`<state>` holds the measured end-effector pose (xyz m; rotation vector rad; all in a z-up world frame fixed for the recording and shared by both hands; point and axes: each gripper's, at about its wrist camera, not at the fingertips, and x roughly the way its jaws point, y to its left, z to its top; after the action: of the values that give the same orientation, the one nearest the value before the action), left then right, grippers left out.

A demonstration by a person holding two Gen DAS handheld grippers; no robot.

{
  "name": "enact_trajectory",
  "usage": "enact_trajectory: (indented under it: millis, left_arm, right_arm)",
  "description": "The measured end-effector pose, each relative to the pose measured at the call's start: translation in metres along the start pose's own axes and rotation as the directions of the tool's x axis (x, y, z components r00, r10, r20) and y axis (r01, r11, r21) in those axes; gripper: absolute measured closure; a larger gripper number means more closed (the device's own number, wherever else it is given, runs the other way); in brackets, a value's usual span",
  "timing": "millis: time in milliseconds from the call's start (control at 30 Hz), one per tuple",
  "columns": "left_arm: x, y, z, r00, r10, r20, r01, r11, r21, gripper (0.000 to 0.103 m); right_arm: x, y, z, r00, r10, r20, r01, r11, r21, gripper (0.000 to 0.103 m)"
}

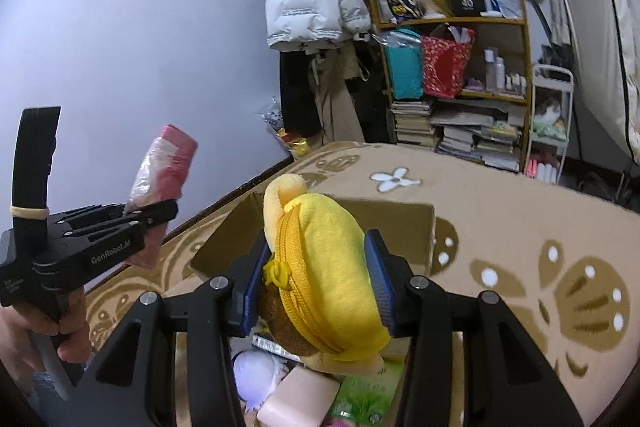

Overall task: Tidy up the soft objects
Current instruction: 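Grasp pink tube with left tool while right tool grasps yellow plush, then drop pink tube into box with left tool while right drops yellow plush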

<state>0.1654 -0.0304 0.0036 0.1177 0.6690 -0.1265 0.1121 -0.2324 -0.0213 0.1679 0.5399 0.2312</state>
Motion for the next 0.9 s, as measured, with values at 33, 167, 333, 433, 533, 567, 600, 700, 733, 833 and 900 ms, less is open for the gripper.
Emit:
enact_trajectory:
  millis: [33,167,333,433,533,567,600,700,733,833,900]
  left_arm:
    - [0.002,-0.003,0.003,1.0,-0.004,0.004,0.004,1.0,0.008,0.086]
    - [0.011,-0.008,0.006,1.0,-0.014,0.006,0.014,1.0,0.026,0.085]
    - [0.027,-0.015,0.004,0.999,-0.03,-0.02,0.031,0.999,0.029,0.085]
    - [0.037,-0.016,0.001,0.998,-0.046,-0.045,0.047,0.999,0.02,0.085]
    - [0.046,-0.019,-0.001,0.996,-0.051,-0.068,0.053,0.998,0.029,0.081]
    - [0.049,-0.02,-0.003,0.996,-0.054,-0.076,0.056,0.998,0.029,0.08]
    - [0.052,-0.02,-0.004,0.994,-0.056,-0.089,0.059,0.998,0.027,0.079]
    - [0.059,-0.018,-0.008,0.993,-0.045,-0.112,0.047,0.999,0.016,0.062]
    - [0.06,-0.017,-0.009,0.992,-0.04,-0.119,0.042,0.999,0.011,0.052]
    - [0.061,-0.011,-0.01,0.992,-0.02,-0.127,0.018,1.0,-0.014,0.046]
    - [0.06,-0.006,-0.012,0.991,-0.016,-0.133,0.012,1.0,-0.024,0.036]
  right_arm:
    - [0.002,0.0,0.002,1.0,0.003,0.001,-0.003,1.0,-0.005,0.054]
    - [0.01,-0.003,0.003,1.0,0.002,-0.003,-0.002,1.0,-0.018,0.054]
    - [0.023,-0.014,0.0,0.999,-0.005,-0.032,0.005,1.0,-0.003,0.054]
    - [0.032,-0.018,0.0,0.999,0.006,-0.051,-0.006,1.0,0.004,0.053]
    - [0.041,-0.021,-0.004,0.997,-0.006,-0.073,0.005,1.0,-0.012,0.053]
    - [0.045,-0.022,-0.005,0.997,-0.002,-0.082,0.002,1.0,-0.008,0.05]
    - [0.047,-0.022,-0.007,0.996,0.002,-0.087,-0.002,1.0,-0.003,0.049]
    - [0.052,-0.024,-0.01,0.995,0.008,-0.102,-0.009,1.0,-0.004,0.039]
    - [0.052,-0.025,-0.011,0.995,0.005,-0.101,-0.005,1.0,-0.003,0.03]
    - [0.048,-0.028,-0.012,0.997,0.008,-0.082,-0.007,1.0,0.016,0.014]
    - [0.047,-0.028,-0.012,0.997,0.002,-0.083,-0.001,1.0,0.014,0.013]
